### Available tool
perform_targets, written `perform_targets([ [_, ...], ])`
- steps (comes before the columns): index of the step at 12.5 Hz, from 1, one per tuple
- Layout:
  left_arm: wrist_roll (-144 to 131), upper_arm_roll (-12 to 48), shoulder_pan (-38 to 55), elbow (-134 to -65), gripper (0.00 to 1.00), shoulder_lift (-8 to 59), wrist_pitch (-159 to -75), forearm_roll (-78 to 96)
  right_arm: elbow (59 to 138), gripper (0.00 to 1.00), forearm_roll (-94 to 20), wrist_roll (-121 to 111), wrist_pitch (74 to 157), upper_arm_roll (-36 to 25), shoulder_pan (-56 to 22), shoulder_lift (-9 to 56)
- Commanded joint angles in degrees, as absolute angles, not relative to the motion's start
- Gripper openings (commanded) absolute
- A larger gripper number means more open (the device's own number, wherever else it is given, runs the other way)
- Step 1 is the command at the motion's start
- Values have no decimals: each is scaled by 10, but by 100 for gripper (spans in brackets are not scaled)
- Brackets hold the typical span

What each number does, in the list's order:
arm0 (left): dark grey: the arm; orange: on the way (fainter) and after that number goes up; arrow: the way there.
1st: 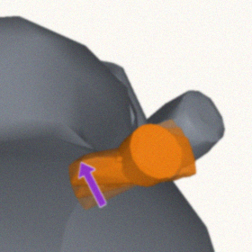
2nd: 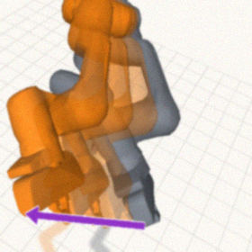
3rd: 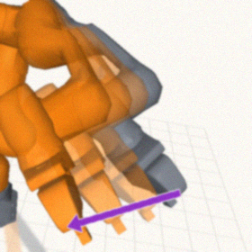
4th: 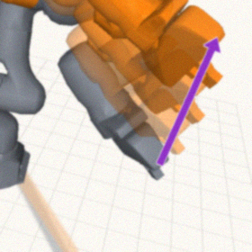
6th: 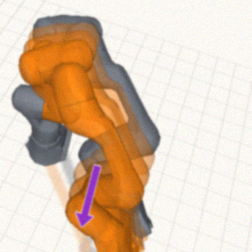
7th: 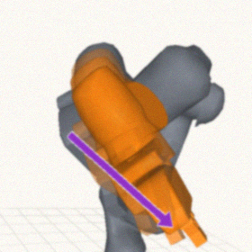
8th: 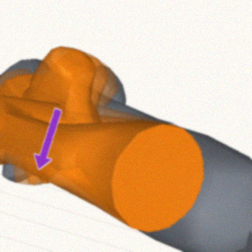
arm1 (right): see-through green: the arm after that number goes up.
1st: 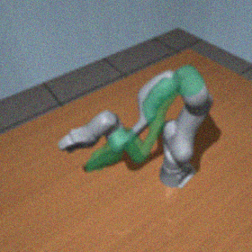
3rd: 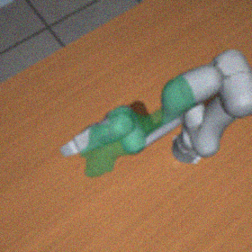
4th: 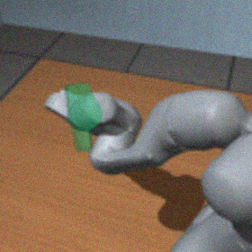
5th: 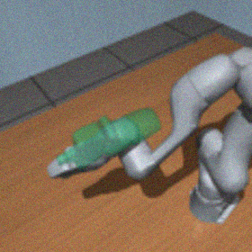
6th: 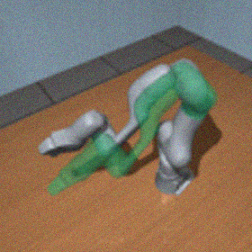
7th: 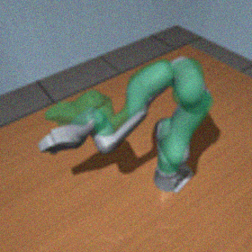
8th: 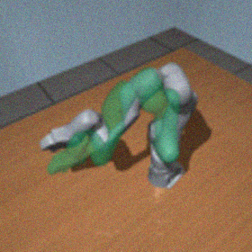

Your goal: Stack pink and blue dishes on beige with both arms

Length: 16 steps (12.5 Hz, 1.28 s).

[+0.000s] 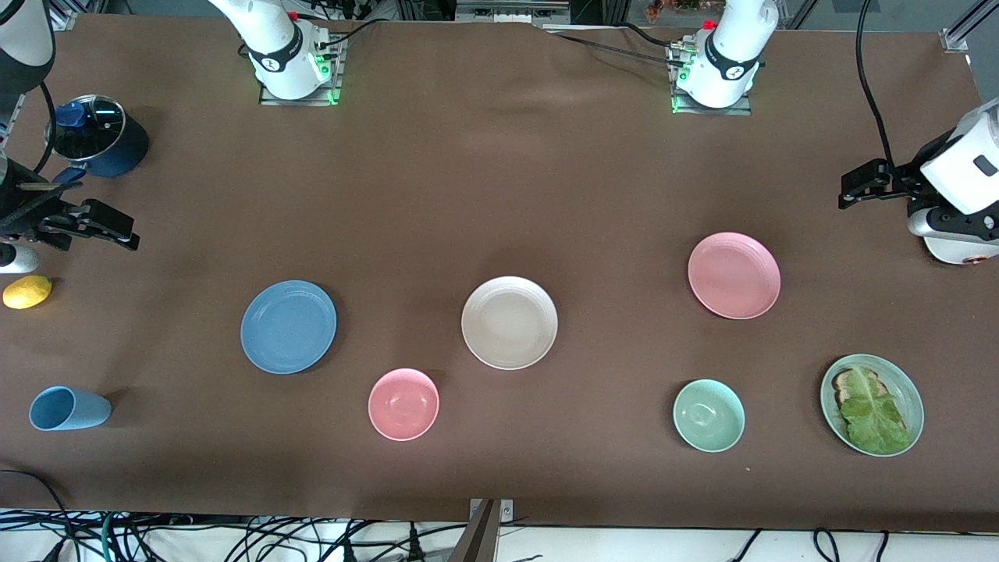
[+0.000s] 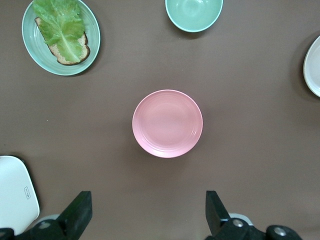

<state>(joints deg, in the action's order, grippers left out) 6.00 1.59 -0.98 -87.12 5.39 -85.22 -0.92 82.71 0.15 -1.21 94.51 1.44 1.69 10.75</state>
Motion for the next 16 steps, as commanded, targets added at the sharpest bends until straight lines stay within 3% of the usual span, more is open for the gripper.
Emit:
perform_targets([
  [1, 62, 17, -11, -881, 100, 43, -849, -6, 824, 100, 0, -15, 941, 16, 19, 105],
  [16, 66, 17, -11, -884, 100, 44, -837, -16, 824, 100, 1, -16, 940, 16, 19, 105],
])
